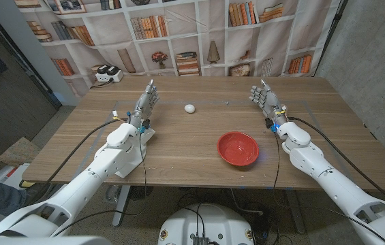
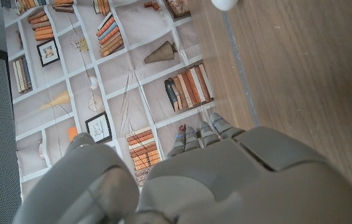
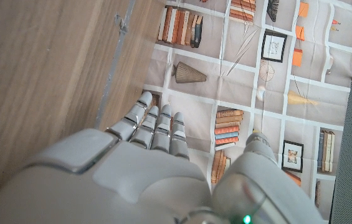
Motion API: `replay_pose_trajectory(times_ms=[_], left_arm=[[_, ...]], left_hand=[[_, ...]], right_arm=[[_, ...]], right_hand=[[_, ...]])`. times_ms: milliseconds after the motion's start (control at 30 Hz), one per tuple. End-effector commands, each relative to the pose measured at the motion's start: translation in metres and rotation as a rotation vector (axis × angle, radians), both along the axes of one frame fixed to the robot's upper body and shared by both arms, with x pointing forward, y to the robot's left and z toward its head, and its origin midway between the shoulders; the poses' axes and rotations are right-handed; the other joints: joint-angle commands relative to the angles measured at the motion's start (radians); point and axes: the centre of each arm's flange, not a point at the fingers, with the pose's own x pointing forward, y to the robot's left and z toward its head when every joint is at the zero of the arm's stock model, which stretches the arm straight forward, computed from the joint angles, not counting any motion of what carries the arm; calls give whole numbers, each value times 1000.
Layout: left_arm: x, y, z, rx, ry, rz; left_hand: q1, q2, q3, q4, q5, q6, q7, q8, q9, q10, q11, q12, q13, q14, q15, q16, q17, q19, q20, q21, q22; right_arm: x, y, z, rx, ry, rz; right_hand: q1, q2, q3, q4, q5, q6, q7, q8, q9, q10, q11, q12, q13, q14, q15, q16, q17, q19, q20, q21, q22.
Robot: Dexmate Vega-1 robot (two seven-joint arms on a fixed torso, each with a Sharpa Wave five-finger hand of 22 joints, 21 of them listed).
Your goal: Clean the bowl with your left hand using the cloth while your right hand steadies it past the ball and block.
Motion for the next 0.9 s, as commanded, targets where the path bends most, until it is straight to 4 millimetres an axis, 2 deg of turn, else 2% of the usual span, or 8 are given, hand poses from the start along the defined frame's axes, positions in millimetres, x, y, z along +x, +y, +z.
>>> replay_pose_trajectory(times_ms=[33, 200, 400, 733, 900], left_arm=[[-3, -1, 2, 6, -12, 8], [-14, -1, 6, 29, -37, 10], [-27, -1, 6, 35, -73, -7], [-48, 6, 11, 139, -98, 25], [-55, 13, 7, 174, -119, 43]], left_hand=[[11, 0, 1, 4, 5, -7, -1, 6, 2, -5, -1, 5, 5, -5, -1, 4, 5, -7, -22, 3, 2], [17, 4, 2, 2, 5, 7, -5, 10, 2, 6, -3, 8, 5, 1, -1, 5, 6, -5, -21, -2, 2], [42, 18, 2, -8, 6, 75, 0, 25, 3, 72, -1, 23, 6, 63, -6, 16, 6, 29, -12, -12, 4], [61, 25, 3, -16, 6, 105, 4, 29, 3, 107, 4, 28, 6, 91, -7, 19, 5, 51, -11, -16, 4], [88, 29, 4, -29, 6, 148, 2, 36, 3, 148, -7, 33, 6, 137, -22, 24, 5, 103, -15, -12, 4]], right_arm=[[0, 4, -2, -6, -17, 8], [-3, 6, 0, -23, -43, -3], [-10, 4, 3, -26, -78, 14], [-19, -2, 0, -29, -85, -2], [-22, -6, -1, -66, -77, 2]], right_hand=[[7, 0, 5, -1, 5, 9, 1, 6, 4, 9, -3, 4, 2, 10, 0, 6, 5, 10, -49, 5, 5], [8, 1, 5, -2, 5, 9, -2, 5, 4, 10, -4, 4, 3, 12, -1, 5, 5, 11, -48, 3, 5], [8, 1, 4, -3, 5, 11, -5, 5, 4, 12, -3, 3, 3, 14, -2, 4, 5, 15, -47, 0, 5], [7, 1, 3, -3, 6, 14, -6, 5, 5, 15, -3, 3, 3, 15, -2, 3, 5, 17, -47, -3, 5], [7, 2, 3, -4, 6, 14, -6, 4, 5, 15, -2, 2, 3, 15, -2, 1, 5, 19, -47, -6, 5]])
